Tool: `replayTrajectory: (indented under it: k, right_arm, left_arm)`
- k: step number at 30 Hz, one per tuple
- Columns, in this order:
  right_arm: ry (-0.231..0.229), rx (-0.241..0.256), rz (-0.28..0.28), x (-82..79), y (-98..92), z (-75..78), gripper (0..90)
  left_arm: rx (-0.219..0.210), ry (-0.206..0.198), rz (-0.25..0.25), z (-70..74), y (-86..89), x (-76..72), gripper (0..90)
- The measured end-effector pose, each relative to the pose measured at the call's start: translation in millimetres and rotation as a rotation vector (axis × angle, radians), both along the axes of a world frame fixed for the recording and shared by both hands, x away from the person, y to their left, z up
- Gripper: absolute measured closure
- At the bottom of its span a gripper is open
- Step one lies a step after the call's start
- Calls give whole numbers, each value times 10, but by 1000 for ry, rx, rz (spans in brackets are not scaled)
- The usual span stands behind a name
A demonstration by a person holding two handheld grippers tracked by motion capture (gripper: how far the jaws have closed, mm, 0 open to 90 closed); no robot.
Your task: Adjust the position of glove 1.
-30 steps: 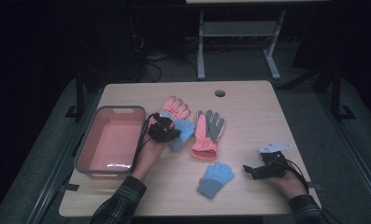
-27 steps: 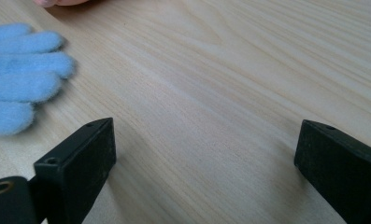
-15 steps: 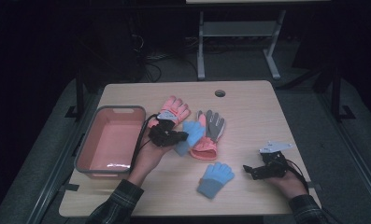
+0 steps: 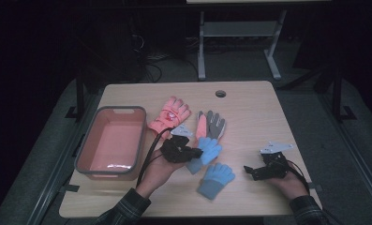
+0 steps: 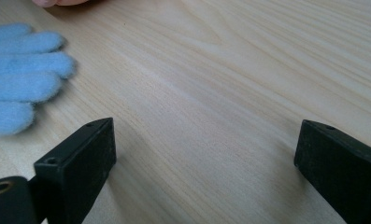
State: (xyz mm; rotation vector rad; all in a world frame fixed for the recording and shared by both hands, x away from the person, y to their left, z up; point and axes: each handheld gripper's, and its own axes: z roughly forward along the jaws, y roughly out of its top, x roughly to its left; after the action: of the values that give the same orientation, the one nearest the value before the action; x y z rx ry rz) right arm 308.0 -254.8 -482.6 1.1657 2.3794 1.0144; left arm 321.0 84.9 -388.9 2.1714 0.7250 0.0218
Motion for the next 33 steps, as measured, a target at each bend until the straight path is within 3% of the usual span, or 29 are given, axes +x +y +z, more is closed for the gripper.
replayTrajectory:
  k: [9,19,27,28,33]
  right_arm:
    - [0,-1,1,0,0,0,51]
    - [0,-1,1,0,0,0,51]
    - [0,0,0,0,1,0,51]
    - [0,1,0,0,1,0,51]
    - [-1,-1,2,0,-1,0,51]
  left_arm:
    - [27,23,-57,-131,-153,-193,865]
    - [75,12,-14,-270,126,-368,865]
    - [141,20,21,-459,267,-334,852]
    - [125,36,34,-479,261,-334,841]
    - [104,29,46,-434,329,-302,650]
